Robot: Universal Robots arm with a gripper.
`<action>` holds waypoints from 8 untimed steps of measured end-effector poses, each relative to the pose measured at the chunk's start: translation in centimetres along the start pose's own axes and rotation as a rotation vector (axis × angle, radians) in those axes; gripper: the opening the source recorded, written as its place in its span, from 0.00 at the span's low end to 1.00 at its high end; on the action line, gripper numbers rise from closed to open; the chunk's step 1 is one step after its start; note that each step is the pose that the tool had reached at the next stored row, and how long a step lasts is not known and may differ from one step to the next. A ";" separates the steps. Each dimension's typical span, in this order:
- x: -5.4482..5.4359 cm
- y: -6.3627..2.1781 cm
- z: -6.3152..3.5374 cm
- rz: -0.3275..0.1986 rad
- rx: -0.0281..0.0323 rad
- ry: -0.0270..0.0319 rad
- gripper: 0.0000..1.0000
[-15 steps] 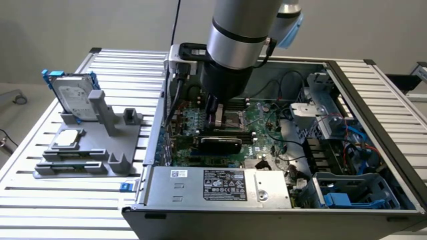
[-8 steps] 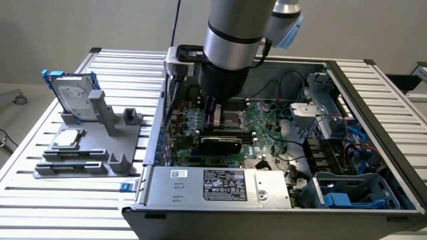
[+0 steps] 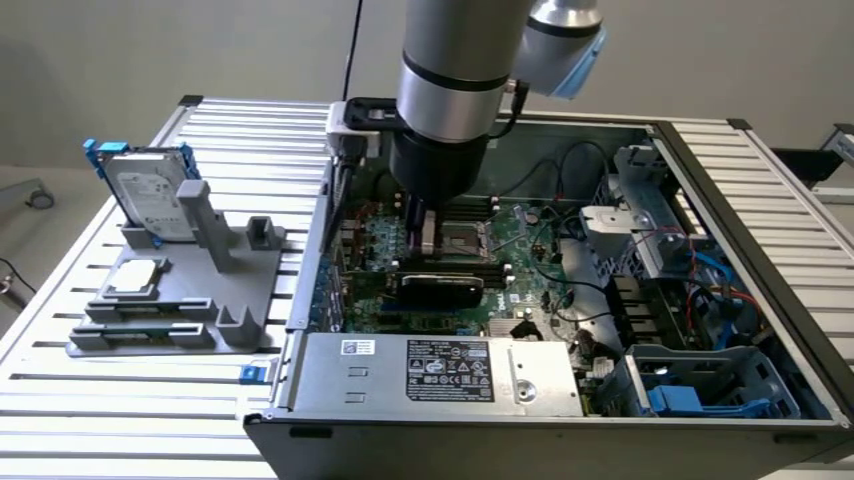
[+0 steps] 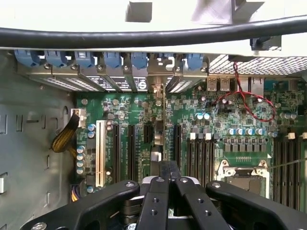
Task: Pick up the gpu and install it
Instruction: 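Press down on the gpu until it lock into place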
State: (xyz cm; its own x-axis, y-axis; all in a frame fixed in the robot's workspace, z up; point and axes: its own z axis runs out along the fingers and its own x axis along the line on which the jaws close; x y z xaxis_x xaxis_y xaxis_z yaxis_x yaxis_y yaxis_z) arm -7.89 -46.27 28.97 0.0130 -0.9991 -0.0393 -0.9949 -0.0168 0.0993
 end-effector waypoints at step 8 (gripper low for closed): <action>-0.5 -0.01 0.88 -0.029 0.0249 0.0192 0.11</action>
State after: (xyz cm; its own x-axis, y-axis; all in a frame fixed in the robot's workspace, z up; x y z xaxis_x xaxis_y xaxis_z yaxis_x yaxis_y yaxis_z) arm -7.97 -45.72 28.12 0.0437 -0.9988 -0.0227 -0.9963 -0.0453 0.0736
